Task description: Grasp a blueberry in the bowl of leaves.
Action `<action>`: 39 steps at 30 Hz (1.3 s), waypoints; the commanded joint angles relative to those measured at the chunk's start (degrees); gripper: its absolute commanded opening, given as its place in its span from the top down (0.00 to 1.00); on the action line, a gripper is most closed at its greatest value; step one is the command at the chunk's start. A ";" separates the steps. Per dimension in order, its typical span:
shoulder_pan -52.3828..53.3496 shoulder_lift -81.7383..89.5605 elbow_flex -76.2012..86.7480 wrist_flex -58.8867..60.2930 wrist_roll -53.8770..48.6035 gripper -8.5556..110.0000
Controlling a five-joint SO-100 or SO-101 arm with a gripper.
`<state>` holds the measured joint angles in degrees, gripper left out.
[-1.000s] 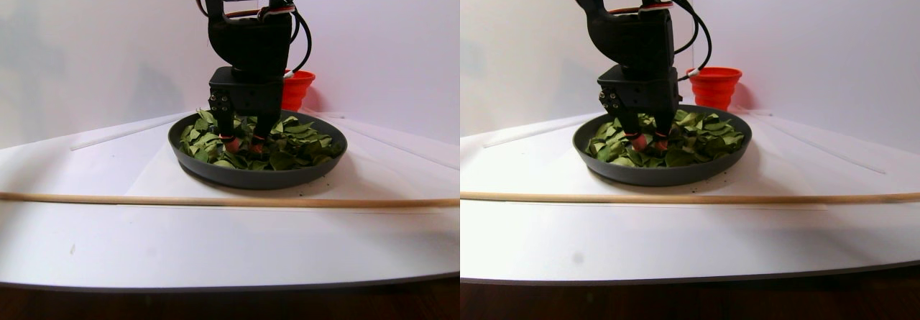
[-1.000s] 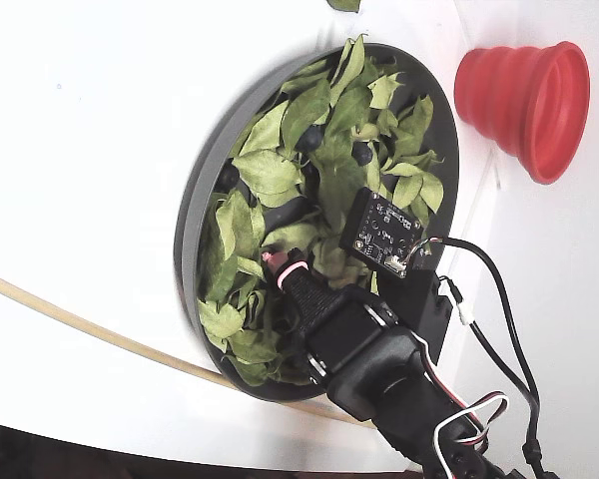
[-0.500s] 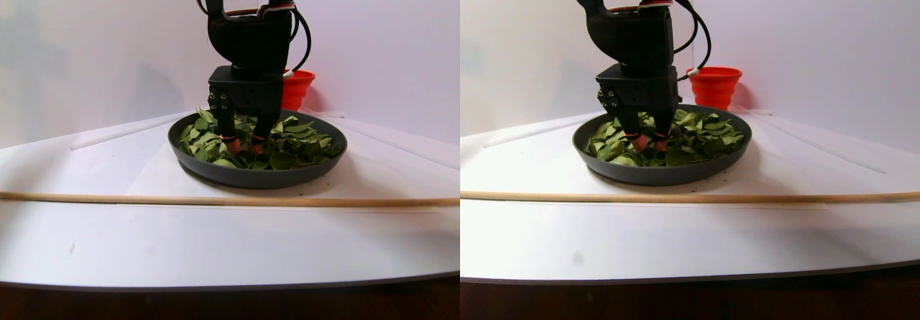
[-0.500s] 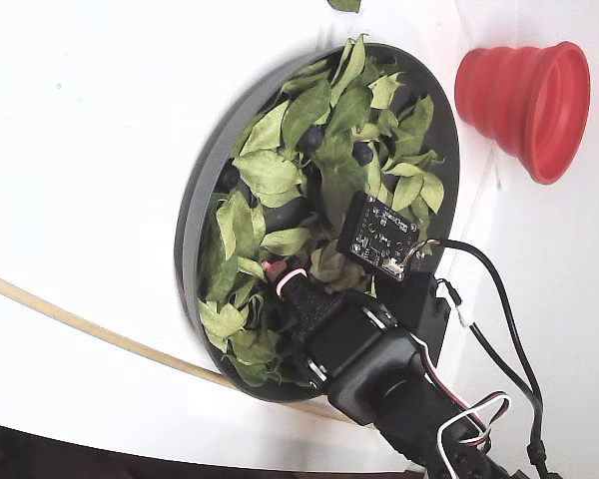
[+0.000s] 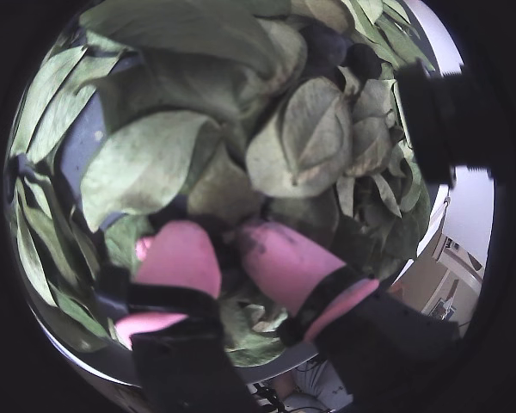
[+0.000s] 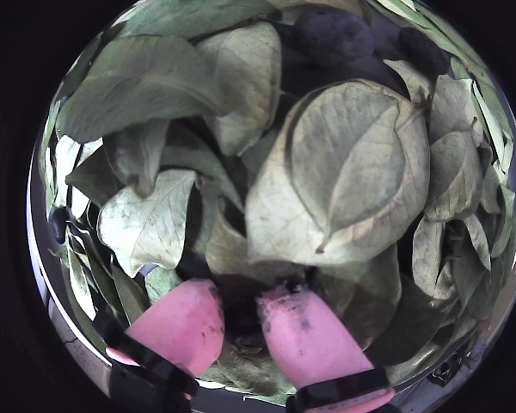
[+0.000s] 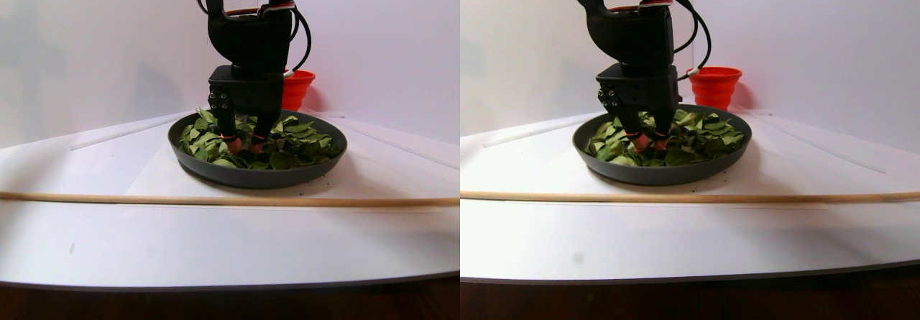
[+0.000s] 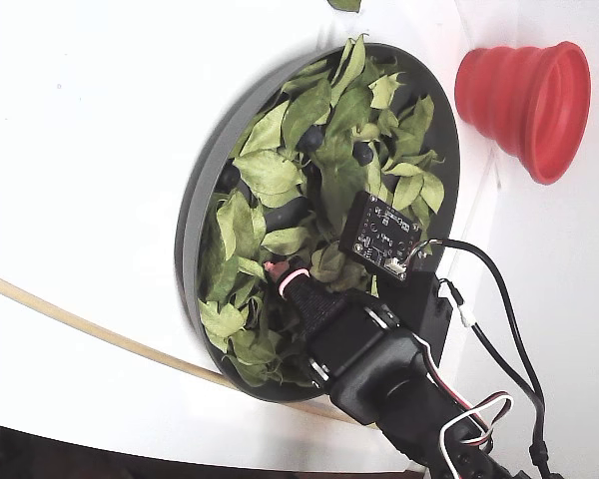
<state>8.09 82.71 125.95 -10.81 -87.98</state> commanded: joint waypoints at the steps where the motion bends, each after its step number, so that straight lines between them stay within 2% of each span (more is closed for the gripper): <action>1: 0.00 7.73 -1.76 0.18 -0.79 0.87; 10: 0.44 10.02 -2.37 0.35 -1.41 0.86; 16: 0.44 11.34 -0.09 3.08 -2.11 0.80; 39: 2.20 8.26 2.02 4.39 -3.78 0.79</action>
<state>9.49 88.51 127.97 -5.36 -91.49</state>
